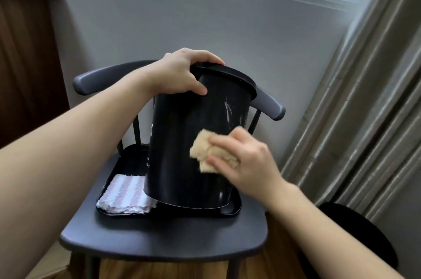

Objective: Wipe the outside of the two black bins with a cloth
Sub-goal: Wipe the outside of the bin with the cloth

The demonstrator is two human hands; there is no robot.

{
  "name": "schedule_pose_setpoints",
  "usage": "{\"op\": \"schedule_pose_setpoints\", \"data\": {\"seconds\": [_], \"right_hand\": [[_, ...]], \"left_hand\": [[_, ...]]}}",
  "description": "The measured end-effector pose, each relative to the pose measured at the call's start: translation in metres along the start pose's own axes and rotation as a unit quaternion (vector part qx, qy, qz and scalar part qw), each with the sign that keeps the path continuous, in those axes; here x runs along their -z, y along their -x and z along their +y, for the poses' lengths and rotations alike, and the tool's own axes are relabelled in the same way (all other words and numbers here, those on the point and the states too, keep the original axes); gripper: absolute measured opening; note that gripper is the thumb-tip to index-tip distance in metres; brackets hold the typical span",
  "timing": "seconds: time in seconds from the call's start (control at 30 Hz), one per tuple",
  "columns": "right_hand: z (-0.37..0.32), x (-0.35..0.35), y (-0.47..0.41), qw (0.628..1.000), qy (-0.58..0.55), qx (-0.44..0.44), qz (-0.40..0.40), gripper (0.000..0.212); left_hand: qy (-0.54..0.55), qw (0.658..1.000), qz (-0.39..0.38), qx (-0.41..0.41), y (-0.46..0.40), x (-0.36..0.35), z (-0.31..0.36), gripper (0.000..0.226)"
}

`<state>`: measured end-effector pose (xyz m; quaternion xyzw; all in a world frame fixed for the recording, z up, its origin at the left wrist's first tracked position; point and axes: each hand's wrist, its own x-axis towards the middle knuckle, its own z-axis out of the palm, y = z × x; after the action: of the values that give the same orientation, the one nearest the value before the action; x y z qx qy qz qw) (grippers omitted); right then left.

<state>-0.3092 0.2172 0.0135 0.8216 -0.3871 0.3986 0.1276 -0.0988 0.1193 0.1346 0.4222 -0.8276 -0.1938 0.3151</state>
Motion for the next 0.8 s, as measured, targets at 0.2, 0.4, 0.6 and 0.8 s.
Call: {"op": "schedule_pose_setpoints", "data": {"seconds": [0.2, 0.4, 0.6, 0.8], "right_hand": [[-0.002, -0.012, 0.041, 0.997, -0.022, 0.051, -0.050, 0.029], [0.007, -0.013, 0.020, 0.995, -0.053, -0.066, 0.057, 0.032], [0.002, -0.028, 0.063, 0.992, -0.127, -0.026, -0.013, 0.032], [0.005, -0.027, 0.068, 0.988, -0.133, -0.071, 0.026, 0.029]], "left_hand": [[-0.001, 1.000, 0.003, 0.001, 0.000, 0.000, 0.001, 0.068], [-0.007, 1.000, 0.010, 0.006, 0.001, -0.001, 0.004, 0.066], [-0.010, 1.000, 0.014, 0.017, 0.001, -0.002, 0.007, 0.064], [-0.042, 0.997, 0.055, 0.047, -0.004, -0.006, 0.008, 0.057]]}}
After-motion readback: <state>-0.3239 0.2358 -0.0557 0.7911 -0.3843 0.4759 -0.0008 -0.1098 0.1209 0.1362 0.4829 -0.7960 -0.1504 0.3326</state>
